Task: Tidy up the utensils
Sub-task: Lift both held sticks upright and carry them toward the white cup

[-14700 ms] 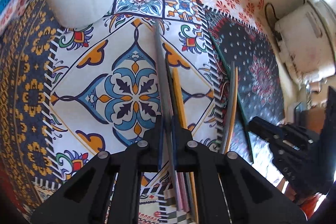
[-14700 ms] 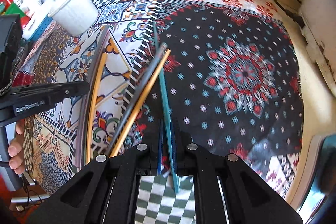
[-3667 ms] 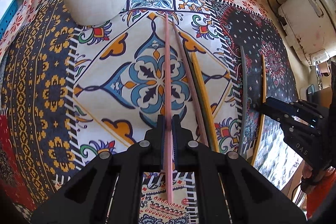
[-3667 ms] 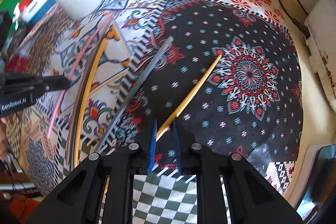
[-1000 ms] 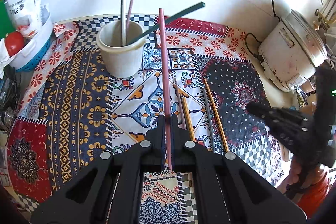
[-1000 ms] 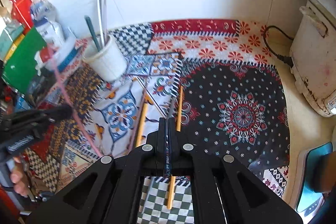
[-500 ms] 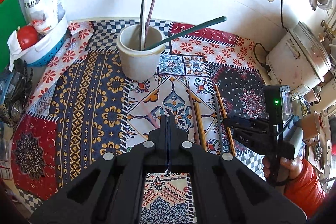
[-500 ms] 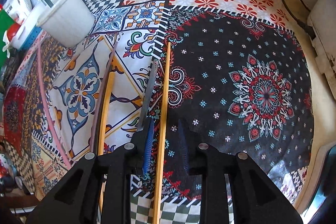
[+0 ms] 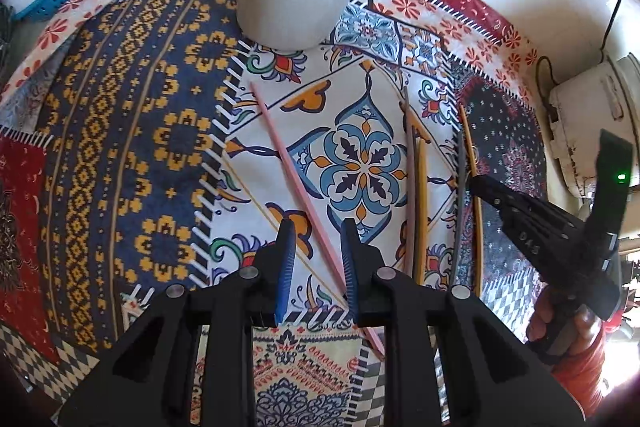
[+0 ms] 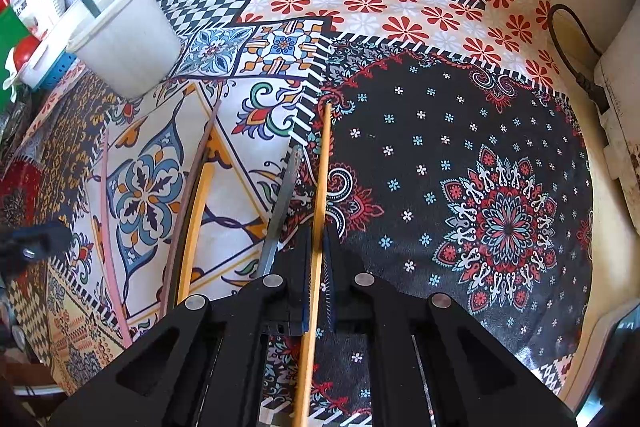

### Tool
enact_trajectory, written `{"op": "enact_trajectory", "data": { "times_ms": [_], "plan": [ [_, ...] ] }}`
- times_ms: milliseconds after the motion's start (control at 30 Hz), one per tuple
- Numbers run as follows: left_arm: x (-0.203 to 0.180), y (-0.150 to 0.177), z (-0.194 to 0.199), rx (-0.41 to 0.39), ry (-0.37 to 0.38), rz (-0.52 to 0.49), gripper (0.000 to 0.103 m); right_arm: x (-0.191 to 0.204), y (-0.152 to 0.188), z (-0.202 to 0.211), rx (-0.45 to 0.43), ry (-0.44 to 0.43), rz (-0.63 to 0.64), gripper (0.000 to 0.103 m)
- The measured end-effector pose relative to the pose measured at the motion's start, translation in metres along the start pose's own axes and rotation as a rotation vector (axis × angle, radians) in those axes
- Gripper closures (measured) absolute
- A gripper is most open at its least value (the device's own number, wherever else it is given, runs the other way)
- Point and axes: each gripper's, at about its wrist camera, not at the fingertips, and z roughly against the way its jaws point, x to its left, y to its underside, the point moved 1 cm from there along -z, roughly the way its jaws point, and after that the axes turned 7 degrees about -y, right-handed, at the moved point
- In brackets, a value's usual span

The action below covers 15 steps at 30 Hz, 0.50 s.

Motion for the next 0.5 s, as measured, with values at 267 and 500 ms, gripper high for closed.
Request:
{"op": "enact_trajectory", "data": {
  "times_ms": [267,500],
  "plan": [
    [-0.004,-0.007,-0.022,0.006,-0.08,0.001,0.082,-0.011,-0.001,0.02,-0.057,-0.094,-0.058,0.098],
    [-0.015,-0.016,-0.029,-0.02,-0.13,-0.017,0.084,-0.015,-0.001,0.05,-0.136,-0.152,-0.072,0.098]
  ]
}}
